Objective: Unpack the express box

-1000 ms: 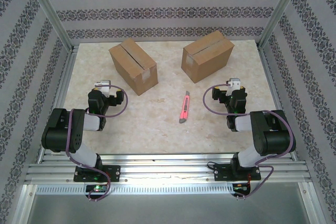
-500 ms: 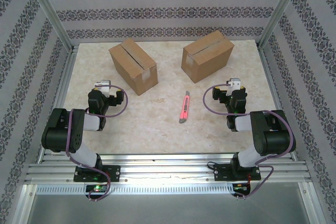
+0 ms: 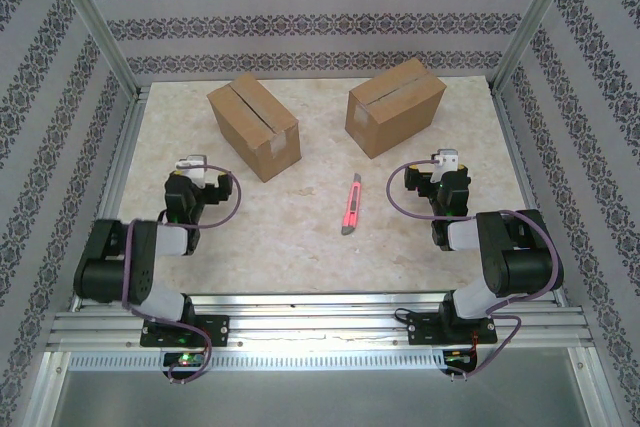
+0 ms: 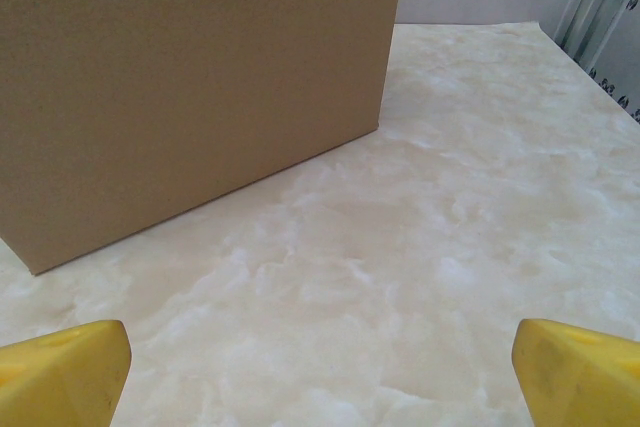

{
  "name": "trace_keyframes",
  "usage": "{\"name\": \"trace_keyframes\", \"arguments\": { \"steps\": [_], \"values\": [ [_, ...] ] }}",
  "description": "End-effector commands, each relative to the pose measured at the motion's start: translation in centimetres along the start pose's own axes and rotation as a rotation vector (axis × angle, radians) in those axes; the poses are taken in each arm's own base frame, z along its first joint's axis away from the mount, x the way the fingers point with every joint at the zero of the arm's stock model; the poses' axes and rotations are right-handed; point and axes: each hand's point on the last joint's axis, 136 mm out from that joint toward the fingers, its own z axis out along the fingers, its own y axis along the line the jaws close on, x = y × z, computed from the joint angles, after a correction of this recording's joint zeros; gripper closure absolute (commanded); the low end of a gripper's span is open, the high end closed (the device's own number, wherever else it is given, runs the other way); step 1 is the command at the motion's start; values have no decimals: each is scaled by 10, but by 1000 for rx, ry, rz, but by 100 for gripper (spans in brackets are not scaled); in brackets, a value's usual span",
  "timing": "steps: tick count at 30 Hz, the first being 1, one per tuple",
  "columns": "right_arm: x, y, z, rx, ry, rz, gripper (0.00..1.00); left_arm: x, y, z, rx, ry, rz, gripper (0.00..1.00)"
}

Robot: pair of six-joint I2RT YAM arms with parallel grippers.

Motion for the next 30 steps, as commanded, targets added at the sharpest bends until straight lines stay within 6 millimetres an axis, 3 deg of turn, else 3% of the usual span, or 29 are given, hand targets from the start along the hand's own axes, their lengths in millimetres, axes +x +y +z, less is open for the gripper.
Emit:
{"name": "trace_keyframes", "arguments": {
  "steps": [1,5,9,24,25,30],
  "values": [
    [-2,-1,-2,7,-11,7,2,-38,23,-23,-119,-90,-73,0],
    [-2,-1,-2,5,-9,7,2,-72,30,-32,-158,-72,-157,0],
    [-1,-2,-2,6,-8,9,2,-93,16,-30,-89,9,-217,0],
    [-1,-1,-2,3,-7,8,2,-113,5,-43,-131,397,-388,2],
    [-14,-1,3,2,-33,13,2,-113,4,-45,-135,413,-397,2],
    [-18,-2,-1,-30,-54,39,5,-111,-7,-44,-96,473,-421,0]
  ]
}}
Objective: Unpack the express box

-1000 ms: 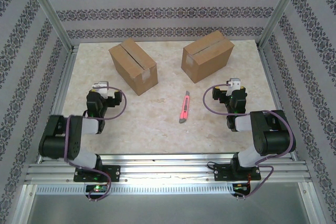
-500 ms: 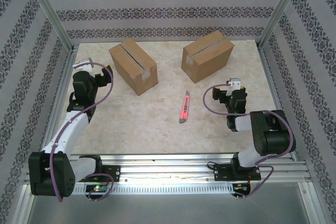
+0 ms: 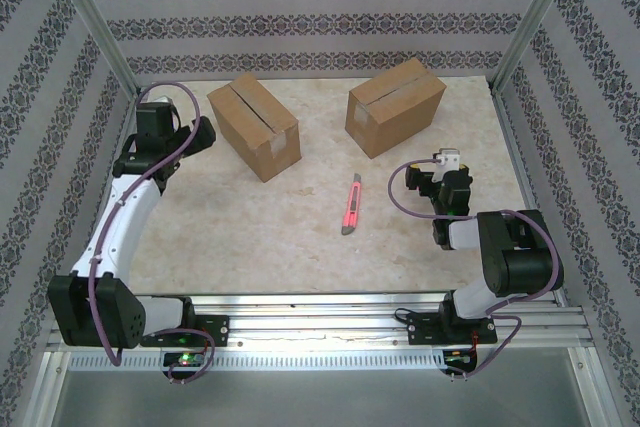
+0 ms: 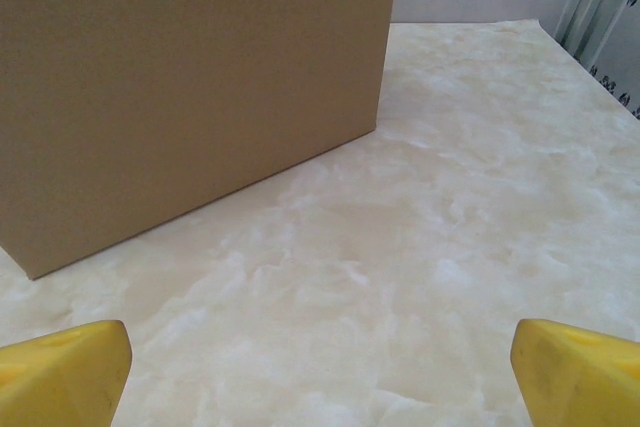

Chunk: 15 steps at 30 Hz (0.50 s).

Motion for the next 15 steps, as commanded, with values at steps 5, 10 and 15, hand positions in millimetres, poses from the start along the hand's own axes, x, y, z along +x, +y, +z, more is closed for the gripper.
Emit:
{"name": "trace_keyframes", "arguments": {
  "steps": [5,10,15],
  "values": [
    [-55,11,-24,40,-31,-41,6,24,-25,12,90,185,-56,0],
    [-85,62,-29,-107,154,-25,2,19,-42,15,160,179,-96,0],
    [-113,153,-38,-346,330,-64,2,13,-53,16,209,165,-121,0]
  ]
}}
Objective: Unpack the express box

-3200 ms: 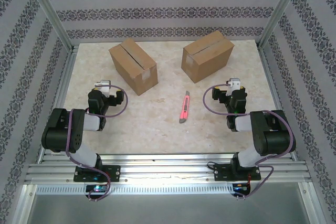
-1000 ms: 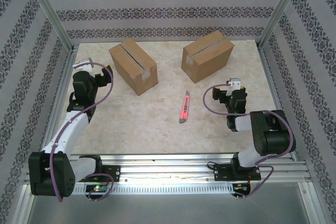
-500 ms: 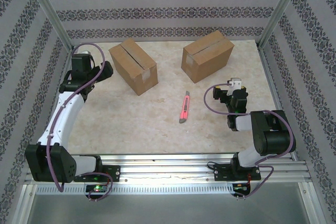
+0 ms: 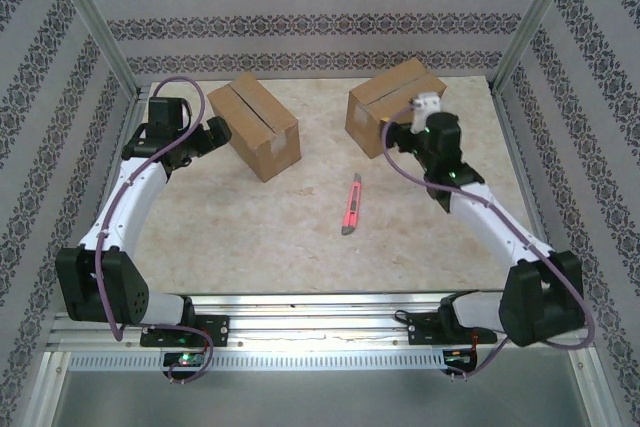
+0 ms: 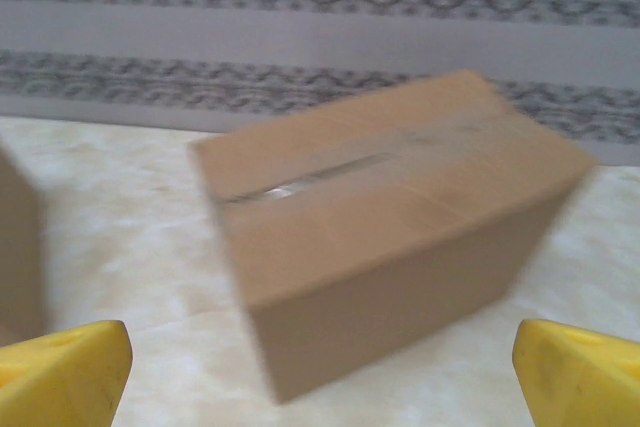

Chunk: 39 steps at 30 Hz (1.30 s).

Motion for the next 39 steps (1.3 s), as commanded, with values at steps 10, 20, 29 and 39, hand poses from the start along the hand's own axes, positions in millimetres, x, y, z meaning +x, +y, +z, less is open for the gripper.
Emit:
{"name": "trace_keyframes", "arguments": {
  "steps": [10,20,29,39],
  "values": [
    [-15,179,52,-686,352,180,6,-21,-46,28,206,4,-58,0],
    [-19,228,127,-814,358,248,8,-38,-61,68,287,3,-80,0],
    [1,251,162,-836,410,328,15,-20,-59,102,314,100,-117,0],
    [26,267,155,-849,476,343,32,4,-81,106,417,170,-120,0]
  ]
}}
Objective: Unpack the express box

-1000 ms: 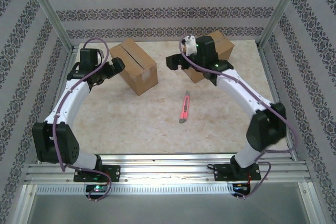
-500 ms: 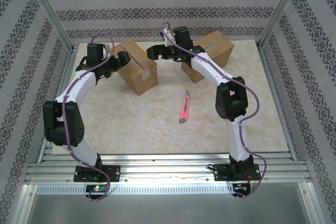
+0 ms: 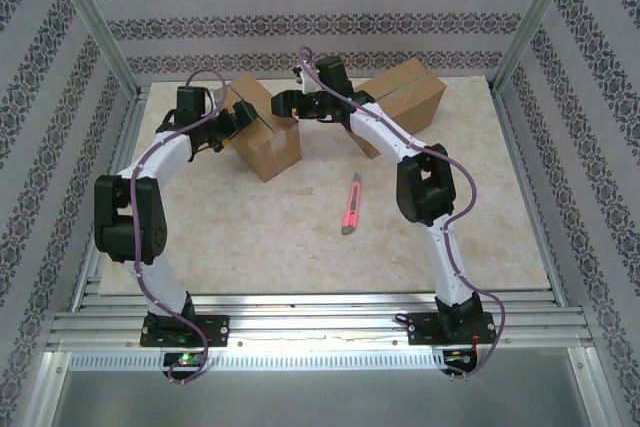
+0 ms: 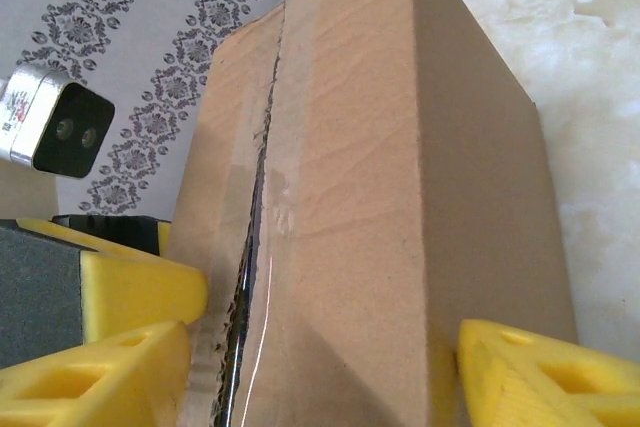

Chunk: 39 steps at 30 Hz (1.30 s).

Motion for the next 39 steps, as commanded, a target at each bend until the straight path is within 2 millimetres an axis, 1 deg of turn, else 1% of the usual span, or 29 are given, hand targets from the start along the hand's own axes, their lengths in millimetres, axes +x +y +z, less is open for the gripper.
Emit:
{"name": "trace_keyframes", "arguments": {
  "steps": [1,7,12,17,21,26,30,39],
  "values": [
    [14,17,7,-41,30,3,33,15,-30,3,108,34,34,0],
    [37,19,0,-6,41,31,40,43,-44,-1,141,74,47,0],
    [58,19,-16,31,33,81,44,72,-61,-14,165,97,76,0],
    [84,18,-36,79,29,143,45,108,-75,-26,174,120,109,0],
    [104,19,-51,103,23,190,46,130,-76,-31,165,128,123,0],
    [124,18,-66,152,15,213,46,148,-73,-33,159,145,123,0],
    [130,14,-74,188,5,224,46,156,-73,-32,161,157,120,0],
    [129,11,-83,221,-17,238,44,170,-83,-37,189,170,125,0]
  ]
}}
